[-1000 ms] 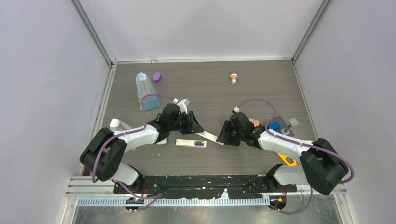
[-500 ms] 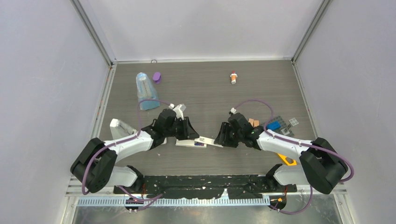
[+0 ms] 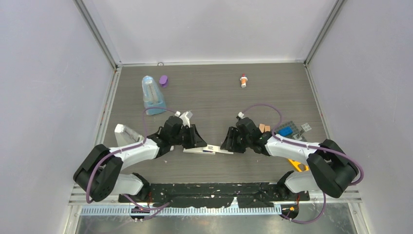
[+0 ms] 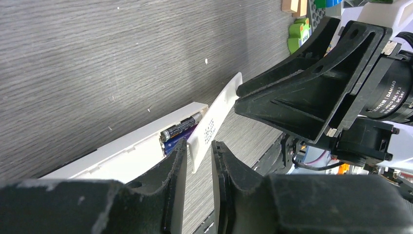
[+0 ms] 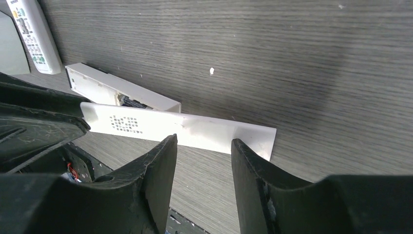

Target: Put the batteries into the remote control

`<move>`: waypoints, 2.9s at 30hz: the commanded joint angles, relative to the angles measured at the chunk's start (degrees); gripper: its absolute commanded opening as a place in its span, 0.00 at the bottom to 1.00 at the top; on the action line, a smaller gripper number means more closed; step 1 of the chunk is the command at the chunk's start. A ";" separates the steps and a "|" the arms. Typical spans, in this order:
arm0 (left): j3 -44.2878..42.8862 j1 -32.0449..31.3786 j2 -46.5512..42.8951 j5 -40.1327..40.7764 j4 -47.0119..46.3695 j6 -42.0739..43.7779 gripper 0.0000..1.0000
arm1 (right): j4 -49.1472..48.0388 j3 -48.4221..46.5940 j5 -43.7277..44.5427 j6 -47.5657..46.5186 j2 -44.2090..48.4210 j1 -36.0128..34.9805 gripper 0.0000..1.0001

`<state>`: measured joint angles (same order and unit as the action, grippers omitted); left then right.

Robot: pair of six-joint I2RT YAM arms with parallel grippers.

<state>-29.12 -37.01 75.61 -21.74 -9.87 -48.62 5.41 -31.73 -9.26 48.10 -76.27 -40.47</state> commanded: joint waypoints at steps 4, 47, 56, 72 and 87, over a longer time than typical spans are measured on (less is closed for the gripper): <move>1.08 -0.19 1.20 -4.44 -6.91 -3.74 0.25 | -3.62 -0.15 -0.72 1.19 -1.95 -0.49 0.50; -6.12 6.05 -23.29 -6.30 15.88 4.26 0.00 | -2.53 2.88 3.77 -5.42 27.00 -0.55 0.86; -8.16 12.14 -30.55 -16.35 20.55 0.85 0.00 | -10.09 3.58 -2.11 -5.51 31.42 -0.57 0.88; -10.25 15.95 -33.67 -24.48 19.84 -1.08 0.00 | -18.80 3.09 -13.84 -5.41 29.11 -0.58 0.76; -10.03 19.58 -34.79 -27.67 19.89 -0.95 0.00 | -26.02 6.34 -16.01 -1.01 27.93 -0.53 0.50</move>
<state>-37.39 -18.28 41.54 -46.70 11.46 -49.30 -15.90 -25.36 -24.73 46.26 -48.03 -40.77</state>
